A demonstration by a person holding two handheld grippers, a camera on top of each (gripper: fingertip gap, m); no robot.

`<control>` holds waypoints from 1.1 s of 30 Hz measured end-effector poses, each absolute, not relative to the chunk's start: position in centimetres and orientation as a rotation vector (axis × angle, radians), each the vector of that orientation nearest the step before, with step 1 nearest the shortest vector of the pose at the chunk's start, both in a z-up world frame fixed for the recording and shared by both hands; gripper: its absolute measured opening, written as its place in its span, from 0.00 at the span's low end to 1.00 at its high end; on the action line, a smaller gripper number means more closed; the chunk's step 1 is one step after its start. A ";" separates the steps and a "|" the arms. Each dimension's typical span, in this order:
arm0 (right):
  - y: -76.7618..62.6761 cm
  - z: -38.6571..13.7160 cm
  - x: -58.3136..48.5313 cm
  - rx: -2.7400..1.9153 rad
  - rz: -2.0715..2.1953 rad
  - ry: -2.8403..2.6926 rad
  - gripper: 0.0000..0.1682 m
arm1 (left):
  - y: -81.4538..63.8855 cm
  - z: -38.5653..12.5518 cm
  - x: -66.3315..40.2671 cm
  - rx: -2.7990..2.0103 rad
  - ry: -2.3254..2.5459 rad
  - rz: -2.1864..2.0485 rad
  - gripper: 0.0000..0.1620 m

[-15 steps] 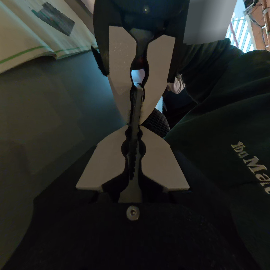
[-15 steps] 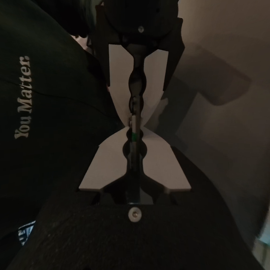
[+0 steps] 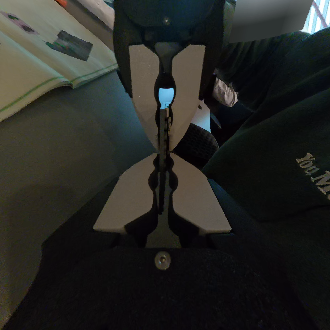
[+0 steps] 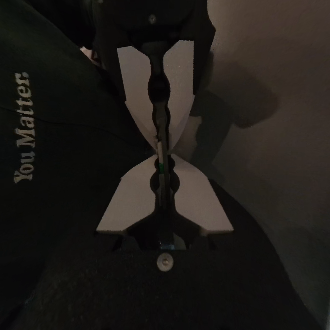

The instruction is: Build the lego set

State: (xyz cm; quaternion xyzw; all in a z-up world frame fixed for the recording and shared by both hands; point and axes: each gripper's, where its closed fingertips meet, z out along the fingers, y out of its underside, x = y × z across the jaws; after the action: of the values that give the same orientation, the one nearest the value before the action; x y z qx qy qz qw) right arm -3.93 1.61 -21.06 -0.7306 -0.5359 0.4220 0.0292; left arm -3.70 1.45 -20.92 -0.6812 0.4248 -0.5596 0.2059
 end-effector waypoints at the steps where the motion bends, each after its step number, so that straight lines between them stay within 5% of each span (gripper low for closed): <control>1: 1.6 -21.0 -4.0 -2.235 1.274 -1.663 0.04 | 1.5 -20.9 -3.8 -1.896 1.185 -1.557 0.05; 30: 1.1 -22.2 -4.7 -2.244 1.198 -1.692 0.04 | 1.4 -21.1 -3.9 -1.883 1.195 -1.587 0.06; 33: 3.1 -21.0 -3.9 -2.181 1.139 -1.625 0.14 | 1.9 -20.3 -4.1 -1.893 1.072 -1.723 0.04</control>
State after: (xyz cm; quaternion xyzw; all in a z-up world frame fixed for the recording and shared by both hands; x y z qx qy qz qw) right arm -3.93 3.10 -21.04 -0.7362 -0.5486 0.3845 0.0962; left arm -4.10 1.95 -20.33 -0.6706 0.3798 -0.6106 0.1822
